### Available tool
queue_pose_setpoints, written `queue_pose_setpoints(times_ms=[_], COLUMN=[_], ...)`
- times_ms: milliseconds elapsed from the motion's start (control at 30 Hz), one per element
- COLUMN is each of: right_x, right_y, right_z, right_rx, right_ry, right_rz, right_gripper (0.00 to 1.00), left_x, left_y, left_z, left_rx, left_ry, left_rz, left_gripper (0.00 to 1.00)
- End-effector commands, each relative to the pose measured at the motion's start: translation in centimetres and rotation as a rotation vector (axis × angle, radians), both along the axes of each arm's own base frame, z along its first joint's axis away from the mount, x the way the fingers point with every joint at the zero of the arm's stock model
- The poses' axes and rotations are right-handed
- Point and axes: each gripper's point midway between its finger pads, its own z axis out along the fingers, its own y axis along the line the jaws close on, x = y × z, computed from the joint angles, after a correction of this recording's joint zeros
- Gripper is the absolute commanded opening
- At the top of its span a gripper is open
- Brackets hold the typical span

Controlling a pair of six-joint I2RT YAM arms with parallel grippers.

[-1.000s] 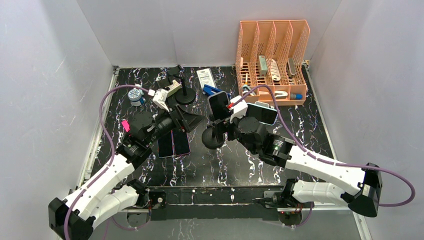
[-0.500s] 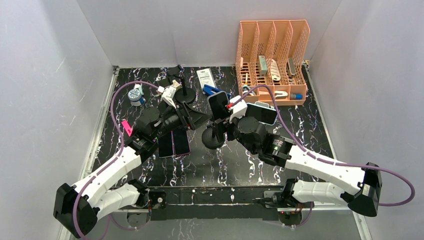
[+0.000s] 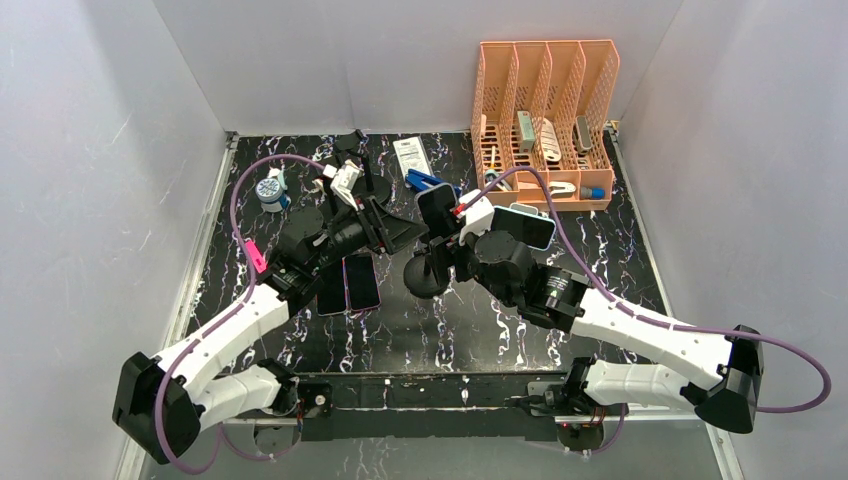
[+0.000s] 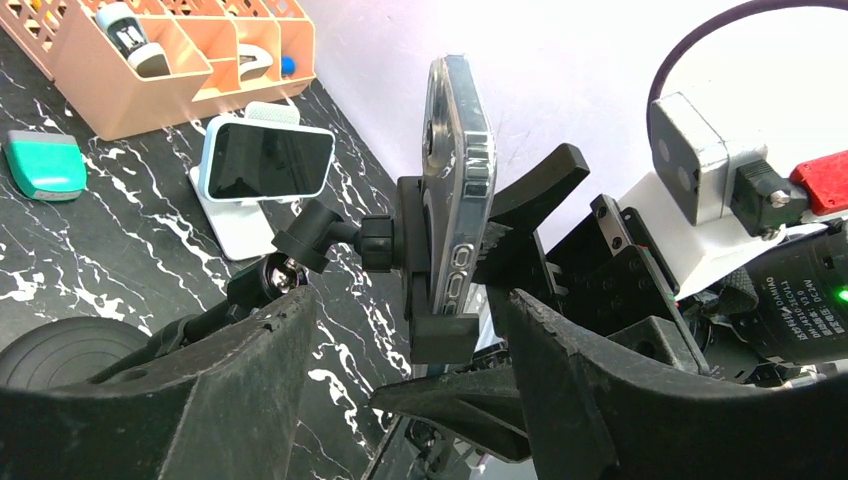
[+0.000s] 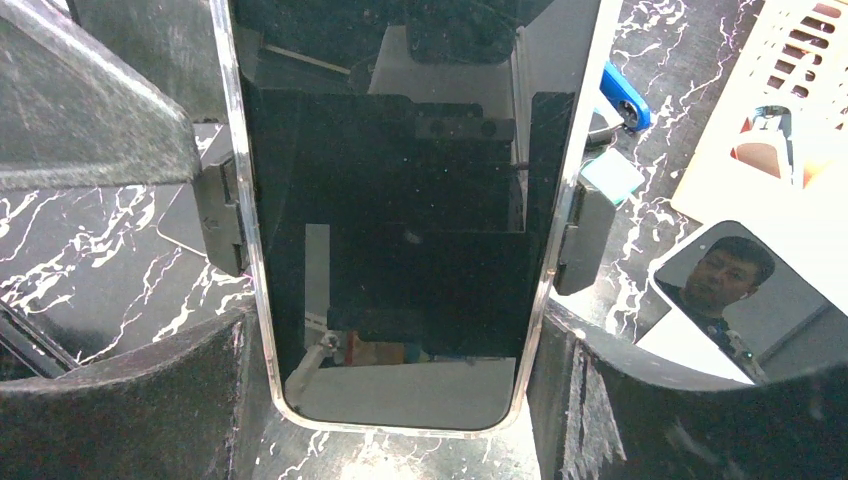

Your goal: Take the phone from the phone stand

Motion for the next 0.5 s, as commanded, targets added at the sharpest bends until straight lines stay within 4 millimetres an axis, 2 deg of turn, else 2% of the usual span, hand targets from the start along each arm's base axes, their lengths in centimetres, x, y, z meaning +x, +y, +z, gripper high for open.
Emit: queue_pose_setpoints(times_ms=[0,467], right_x=[0.2,0.2], right_y=[0.8,1.0], right_z=[3.2,3.2], right_rx=[0.085,0.089], right_ry=[-0.029,-0.028], right_rz=[0.001,0.002], right_gripper=[0.43,0.43], left_x=[-0.5,-1.5], left_y=[-0.4,-1.6], left_z=[2.1,1.6], left_rx=[-0.035,-0.021], left_ry=[-0.041,-0.037], left_rz=[-0.044,-0.116], left_gripper=[0.66,0.56])
